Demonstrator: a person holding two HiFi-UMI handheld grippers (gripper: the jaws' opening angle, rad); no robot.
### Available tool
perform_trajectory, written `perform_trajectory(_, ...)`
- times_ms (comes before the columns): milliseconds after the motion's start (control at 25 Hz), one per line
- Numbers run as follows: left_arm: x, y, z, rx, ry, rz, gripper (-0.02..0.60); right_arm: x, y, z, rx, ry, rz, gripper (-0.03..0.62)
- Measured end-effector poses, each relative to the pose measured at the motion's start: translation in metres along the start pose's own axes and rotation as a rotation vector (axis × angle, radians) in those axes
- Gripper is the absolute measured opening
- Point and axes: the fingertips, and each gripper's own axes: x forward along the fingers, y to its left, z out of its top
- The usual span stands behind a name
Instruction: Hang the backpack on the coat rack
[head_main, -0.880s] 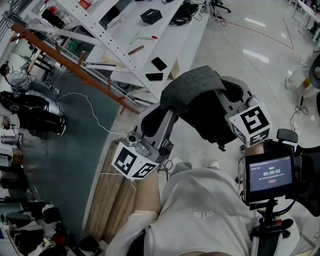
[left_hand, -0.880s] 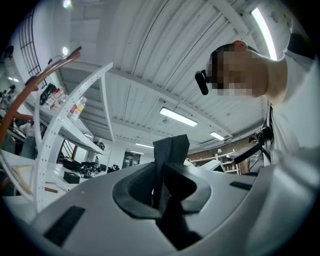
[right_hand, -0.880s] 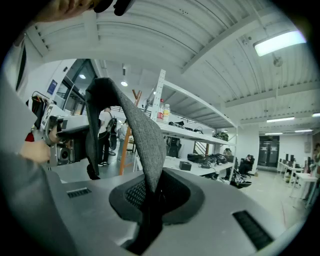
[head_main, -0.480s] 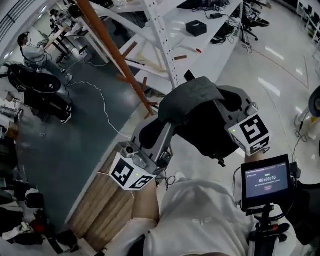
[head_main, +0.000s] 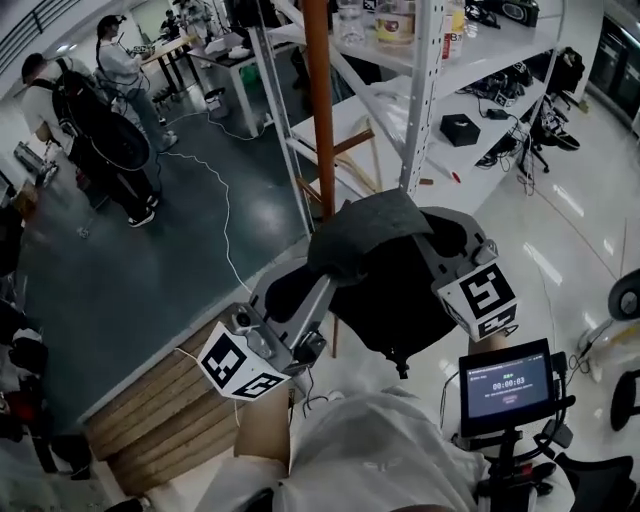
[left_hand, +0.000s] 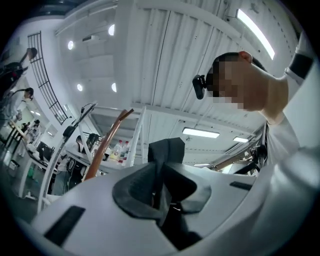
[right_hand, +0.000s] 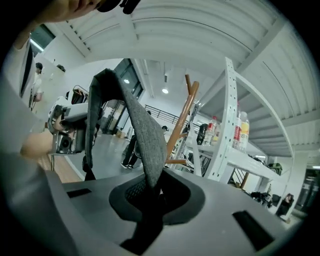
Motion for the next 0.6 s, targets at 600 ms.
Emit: perform_trajectory(600, 0.073, 0.030, 0.190, 0.152, -0.119, -0.016, 0.057, 0.014, -0.073, 0.190, -0.607, 0.050, -0.157, 0.044)
